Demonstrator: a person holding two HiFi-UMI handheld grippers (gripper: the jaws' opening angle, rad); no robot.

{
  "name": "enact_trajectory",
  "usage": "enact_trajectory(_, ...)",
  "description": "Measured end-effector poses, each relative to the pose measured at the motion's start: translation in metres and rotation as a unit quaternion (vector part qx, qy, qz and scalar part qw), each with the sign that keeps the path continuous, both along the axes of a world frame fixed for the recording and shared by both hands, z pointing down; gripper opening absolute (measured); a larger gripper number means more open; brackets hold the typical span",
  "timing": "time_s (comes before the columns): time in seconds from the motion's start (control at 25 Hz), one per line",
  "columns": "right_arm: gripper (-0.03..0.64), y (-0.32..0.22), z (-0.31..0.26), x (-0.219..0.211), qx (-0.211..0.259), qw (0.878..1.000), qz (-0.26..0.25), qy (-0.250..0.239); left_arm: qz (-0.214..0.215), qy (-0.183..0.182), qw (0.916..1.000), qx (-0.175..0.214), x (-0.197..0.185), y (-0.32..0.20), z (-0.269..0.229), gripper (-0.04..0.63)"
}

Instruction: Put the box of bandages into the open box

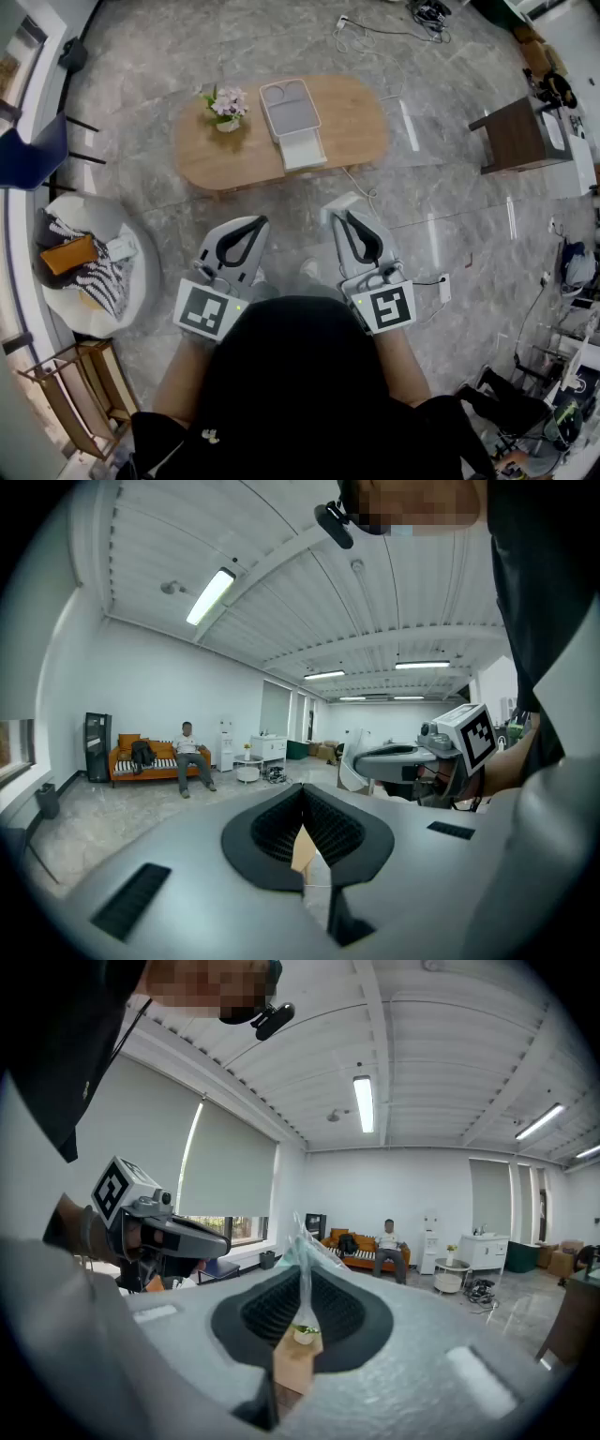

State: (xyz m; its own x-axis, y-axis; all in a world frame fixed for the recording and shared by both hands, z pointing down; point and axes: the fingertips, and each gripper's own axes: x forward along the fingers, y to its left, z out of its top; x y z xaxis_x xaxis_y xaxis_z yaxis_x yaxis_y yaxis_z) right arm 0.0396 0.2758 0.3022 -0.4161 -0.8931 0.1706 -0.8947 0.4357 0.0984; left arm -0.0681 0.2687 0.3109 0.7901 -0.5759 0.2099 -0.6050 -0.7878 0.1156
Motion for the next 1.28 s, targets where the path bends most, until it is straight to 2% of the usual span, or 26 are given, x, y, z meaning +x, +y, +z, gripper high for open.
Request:
enact_trajectory(0.2,0.031,-0.002,0.002,-0.019,-0.001,1.0,0.007,0.002,0.005,0.004,1.0,-0.002,-0.02,-0.004,0.002,0.011)
enact_trajectory(0.6,0.031,-0.002,0.007,-0.033,-0.008,0.998,0.067,-0.003,0.025,0.023,0.9994,-0.003,-0.046,-0.011,0.006,0.011)
enact_trajectory(0.84,0.031,-0.011,0.013,-0.019,-0.017,0.996,0.089,-0.02,0.031,0.017,0.9992,-0.016,-0.039,-0.016,0.014,0.011)
enact_trajectory(1.28,0.031,-0.085,0.034,0.024,-0.027,0.998,0.055,-0.028,0.005,0.0,0.9995,-0.031,0.001,-0.082,0.027,0.011)
